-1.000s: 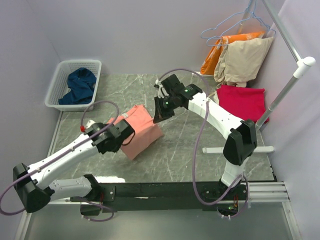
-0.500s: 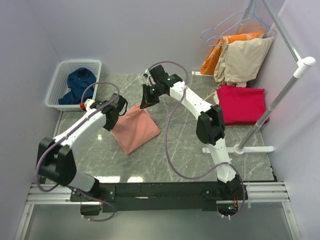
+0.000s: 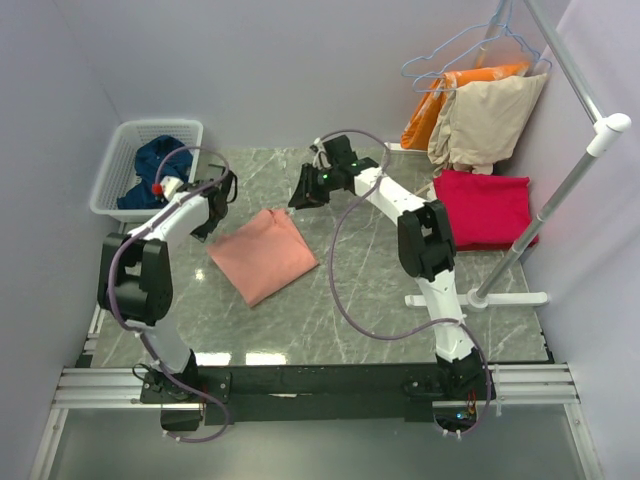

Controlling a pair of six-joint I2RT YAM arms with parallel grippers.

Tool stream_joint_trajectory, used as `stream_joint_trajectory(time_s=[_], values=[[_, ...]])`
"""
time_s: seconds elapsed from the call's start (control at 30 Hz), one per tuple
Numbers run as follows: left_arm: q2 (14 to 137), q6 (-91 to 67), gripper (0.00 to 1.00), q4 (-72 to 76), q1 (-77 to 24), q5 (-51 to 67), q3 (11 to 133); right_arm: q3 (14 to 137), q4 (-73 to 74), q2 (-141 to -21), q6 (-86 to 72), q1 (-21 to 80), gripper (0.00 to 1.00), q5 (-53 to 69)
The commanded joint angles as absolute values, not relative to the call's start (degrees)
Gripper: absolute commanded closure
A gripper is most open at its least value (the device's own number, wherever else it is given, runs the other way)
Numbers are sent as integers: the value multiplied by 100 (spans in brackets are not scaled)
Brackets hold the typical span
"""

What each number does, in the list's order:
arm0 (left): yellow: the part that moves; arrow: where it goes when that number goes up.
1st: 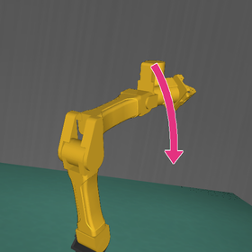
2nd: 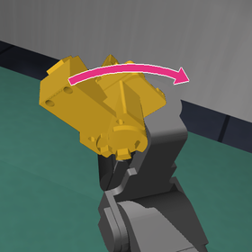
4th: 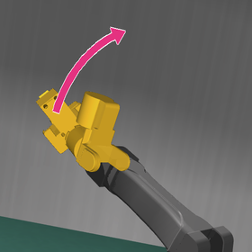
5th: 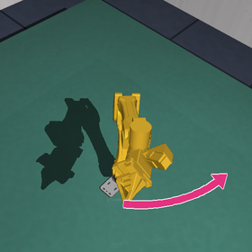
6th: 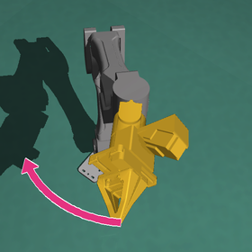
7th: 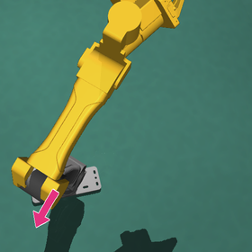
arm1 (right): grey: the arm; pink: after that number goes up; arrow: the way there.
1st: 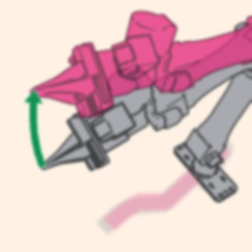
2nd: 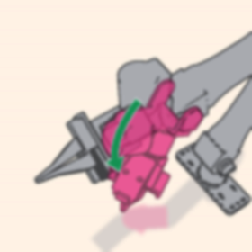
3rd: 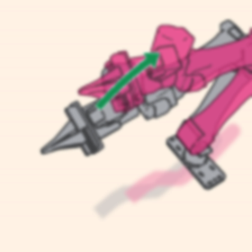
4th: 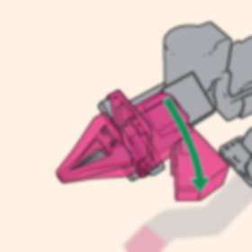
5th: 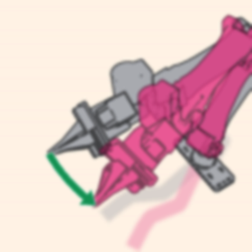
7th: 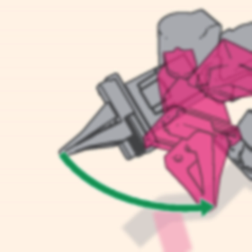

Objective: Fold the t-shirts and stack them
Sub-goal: Fold the tshirt

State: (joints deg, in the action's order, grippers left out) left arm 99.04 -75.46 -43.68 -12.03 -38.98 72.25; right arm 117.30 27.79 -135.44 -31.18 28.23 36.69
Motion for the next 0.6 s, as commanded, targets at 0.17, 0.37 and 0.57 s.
stream_joint_trajectory(time_s=[0.17, 0.37, 0.57], values=[[10179, -5889, 33, -3207, -1134, -3349, 7989, 10997, 2847, -12499, -2453, 2760, 63, 3218], [9273, -5826, 32, -3751, -1143, -2918, 7454, 11047, 3585, -12384, -1873, 2997, 64, 2892], [8728, -5993, 33, -4367, -1151, -2664, 7050, 11056, 3683, -12568, -1802, 3146, 64, 2777]])
